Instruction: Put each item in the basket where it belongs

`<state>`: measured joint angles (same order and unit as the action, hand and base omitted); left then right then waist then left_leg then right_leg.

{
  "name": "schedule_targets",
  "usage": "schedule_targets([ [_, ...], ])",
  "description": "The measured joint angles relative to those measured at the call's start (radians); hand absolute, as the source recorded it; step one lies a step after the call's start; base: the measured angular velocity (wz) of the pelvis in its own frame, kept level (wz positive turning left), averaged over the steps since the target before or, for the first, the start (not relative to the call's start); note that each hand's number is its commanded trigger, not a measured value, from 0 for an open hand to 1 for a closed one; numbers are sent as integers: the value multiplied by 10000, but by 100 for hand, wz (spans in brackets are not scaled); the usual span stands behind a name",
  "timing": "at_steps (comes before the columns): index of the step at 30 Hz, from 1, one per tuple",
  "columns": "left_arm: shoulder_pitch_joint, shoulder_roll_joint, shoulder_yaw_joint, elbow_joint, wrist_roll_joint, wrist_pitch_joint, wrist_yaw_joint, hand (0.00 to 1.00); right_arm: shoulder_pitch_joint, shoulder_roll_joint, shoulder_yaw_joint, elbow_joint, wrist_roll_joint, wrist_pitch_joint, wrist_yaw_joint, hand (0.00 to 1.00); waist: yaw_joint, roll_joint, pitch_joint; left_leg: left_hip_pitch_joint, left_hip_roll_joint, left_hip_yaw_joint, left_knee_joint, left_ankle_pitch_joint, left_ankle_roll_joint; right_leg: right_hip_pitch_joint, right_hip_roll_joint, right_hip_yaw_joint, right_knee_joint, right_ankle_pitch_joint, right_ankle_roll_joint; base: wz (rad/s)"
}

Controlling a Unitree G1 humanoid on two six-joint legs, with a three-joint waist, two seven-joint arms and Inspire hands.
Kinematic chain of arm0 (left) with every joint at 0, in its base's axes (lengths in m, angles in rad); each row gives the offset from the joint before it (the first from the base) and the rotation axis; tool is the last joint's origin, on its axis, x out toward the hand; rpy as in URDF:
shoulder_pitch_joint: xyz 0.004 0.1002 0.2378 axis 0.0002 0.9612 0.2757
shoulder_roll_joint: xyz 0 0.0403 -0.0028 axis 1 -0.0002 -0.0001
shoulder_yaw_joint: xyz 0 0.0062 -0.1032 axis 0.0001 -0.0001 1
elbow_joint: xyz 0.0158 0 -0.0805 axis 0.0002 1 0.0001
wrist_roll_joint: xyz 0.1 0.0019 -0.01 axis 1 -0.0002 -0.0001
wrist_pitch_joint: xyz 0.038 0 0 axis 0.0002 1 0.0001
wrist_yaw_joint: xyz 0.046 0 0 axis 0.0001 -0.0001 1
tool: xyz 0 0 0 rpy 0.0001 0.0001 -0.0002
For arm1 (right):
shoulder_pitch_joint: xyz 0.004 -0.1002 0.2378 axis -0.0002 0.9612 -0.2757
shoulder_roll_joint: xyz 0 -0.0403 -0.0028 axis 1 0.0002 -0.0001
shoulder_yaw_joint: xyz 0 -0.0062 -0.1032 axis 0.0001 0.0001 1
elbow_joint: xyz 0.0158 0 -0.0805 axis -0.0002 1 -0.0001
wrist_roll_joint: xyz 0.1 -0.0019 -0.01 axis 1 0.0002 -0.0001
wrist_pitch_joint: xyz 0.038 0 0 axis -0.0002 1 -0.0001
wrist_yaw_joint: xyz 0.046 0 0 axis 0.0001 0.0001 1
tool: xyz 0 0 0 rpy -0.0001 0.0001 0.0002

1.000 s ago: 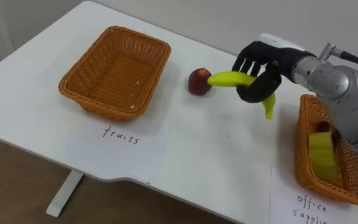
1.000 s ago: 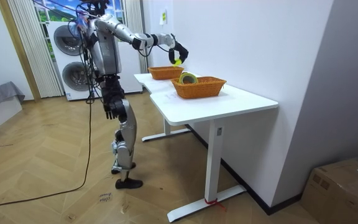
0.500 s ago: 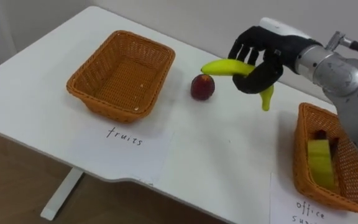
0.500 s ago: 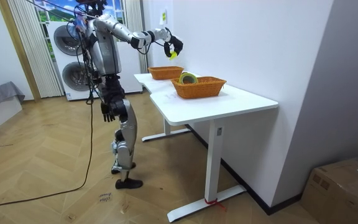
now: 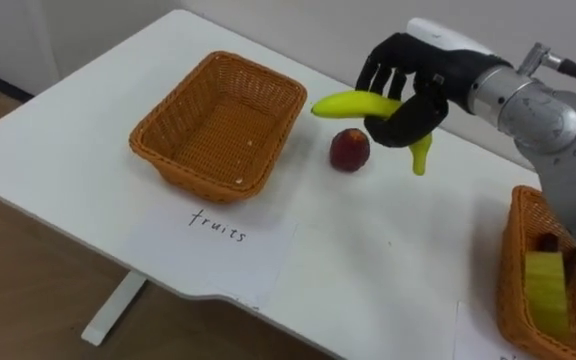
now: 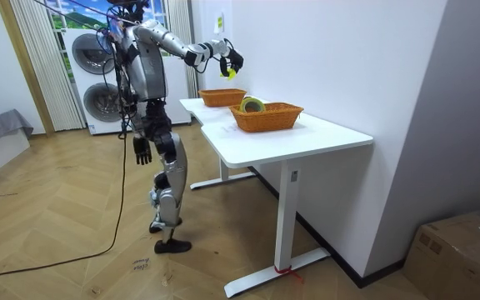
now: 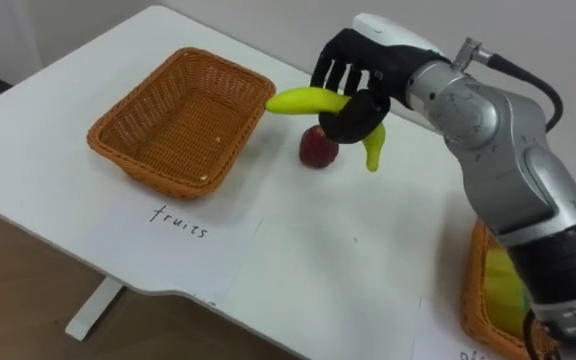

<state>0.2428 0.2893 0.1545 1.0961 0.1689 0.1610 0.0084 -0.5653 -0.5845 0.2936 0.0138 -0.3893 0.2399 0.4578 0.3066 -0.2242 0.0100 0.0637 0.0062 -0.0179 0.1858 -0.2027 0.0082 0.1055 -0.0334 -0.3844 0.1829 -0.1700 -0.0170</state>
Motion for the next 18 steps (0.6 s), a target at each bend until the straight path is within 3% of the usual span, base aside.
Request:
schedule_targets([
  [12,113,-8,-14,-143,29,-19,115,0,-237,30,1176,49,-91,-6,-116,100,369,16,13,5,-33,-124,-62,6,4,81,-2,-27,-151,-23,37,3],
  [18,110,-14,-20,-147,29,-20,212,0,-253,29,1227,45,-74,-29,-206,100,547,13,14,-10,-33,-142,-178,7,3,59,-8,-73,-155,-27,44,0],
])
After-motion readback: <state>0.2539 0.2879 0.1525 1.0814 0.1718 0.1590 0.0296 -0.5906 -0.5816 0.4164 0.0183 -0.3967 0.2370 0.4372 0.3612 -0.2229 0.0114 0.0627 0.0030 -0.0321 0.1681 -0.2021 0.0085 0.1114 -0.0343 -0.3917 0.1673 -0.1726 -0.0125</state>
